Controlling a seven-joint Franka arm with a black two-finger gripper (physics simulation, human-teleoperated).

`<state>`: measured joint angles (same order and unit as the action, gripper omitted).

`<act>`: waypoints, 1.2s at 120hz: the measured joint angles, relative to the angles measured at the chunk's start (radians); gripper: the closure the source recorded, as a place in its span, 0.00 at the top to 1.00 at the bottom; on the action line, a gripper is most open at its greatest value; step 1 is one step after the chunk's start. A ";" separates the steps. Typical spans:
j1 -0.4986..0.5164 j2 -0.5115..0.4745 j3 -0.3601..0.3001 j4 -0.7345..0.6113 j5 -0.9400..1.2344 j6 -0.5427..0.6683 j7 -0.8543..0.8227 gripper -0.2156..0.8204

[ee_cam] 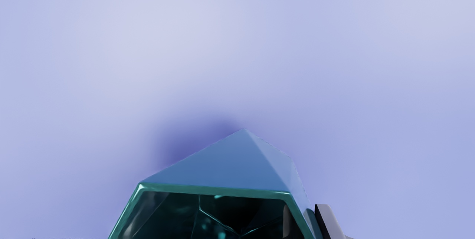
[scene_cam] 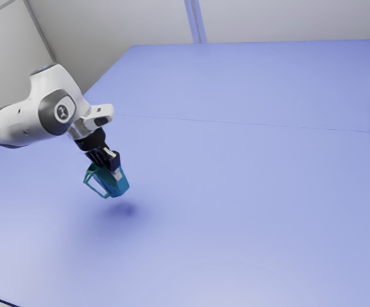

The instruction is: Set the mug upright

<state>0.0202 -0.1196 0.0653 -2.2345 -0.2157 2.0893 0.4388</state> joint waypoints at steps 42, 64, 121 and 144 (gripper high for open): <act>-0.023 -0.005 -0.042 -0.039 0.105 0.045 -0.244 0.05; -0.040 -0.003 -0.065 -0.046 0.144 0.067 -0.364 0.04; -0.067 0.032 -0.091 -0.082 0.171 0.125 -0.625 0.04; -0.072 0.059 -0.094 -0.082 0.174 0.151 -0.696 0.04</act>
<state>-0.0517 -0.0603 -0.0286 -2.3166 -0.0420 2.2404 -0.2572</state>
